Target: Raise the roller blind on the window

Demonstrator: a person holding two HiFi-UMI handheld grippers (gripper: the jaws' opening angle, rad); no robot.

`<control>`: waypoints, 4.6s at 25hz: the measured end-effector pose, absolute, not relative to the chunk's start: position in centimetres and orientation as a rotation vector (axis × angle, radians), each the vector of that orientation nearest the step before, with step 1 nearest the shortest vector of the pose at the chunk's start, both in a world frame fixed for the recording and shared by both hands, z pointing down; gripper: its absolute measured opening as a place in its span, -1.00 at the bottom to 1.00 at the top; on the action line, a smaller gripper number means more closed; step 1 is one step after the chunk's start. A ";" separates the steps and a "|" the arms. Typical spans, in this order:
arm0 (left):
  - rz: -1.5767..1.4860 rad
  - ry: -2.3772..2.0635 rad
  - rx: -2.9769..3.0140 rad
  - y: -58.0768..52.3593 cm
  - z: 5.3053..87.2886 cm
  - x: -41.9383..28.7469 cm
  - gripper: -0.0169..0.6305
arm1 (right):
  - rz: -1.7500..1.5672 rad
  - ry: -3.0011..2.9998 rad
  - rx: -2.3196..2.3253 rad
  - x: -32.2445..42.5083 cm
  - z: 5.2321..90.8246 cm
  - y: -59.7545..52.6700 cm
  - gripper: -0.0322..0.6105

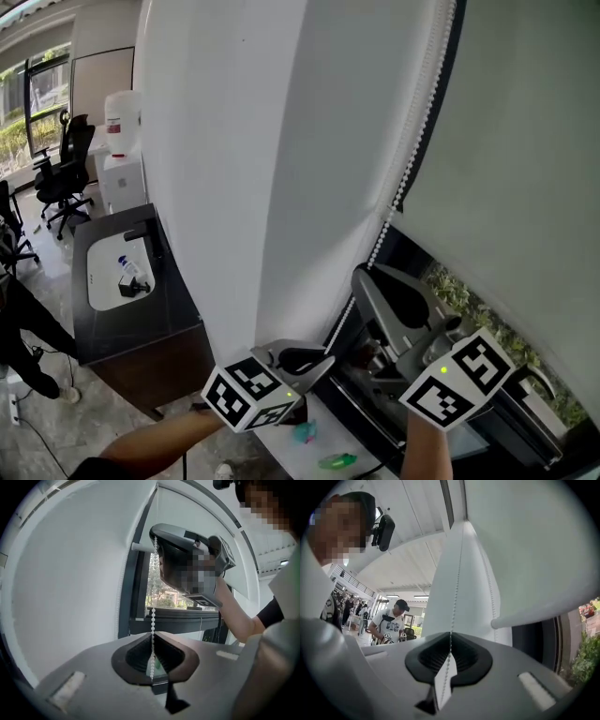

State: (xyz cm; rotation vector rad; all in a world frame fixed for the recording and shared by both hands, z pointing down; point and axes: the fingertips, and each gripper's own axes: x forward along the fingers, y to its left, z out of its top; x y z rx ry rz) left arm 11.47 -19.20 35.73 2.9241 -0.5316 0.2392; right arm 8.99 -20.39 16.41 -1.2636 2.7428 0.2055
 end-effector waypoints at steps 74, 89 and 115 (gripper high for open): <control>-0.063 -0.401 2.942 -18.1 29.7 8.8 -0.74 | 0.224 2.667 -1.310 9.9 17.3 -20.4 -0.87; -0.243 -0.420 3.088 -18.8 20.0 8.7 -0.64 | 0.113 2.801 -1.366 9.5 26.8 -18.8 -0.88; 0.063 -0.480 2.999 -20.7 27.6 11.0 -0.87 | -0.349 2.566 -1.165 15.0 27.4 -16.8 -0.71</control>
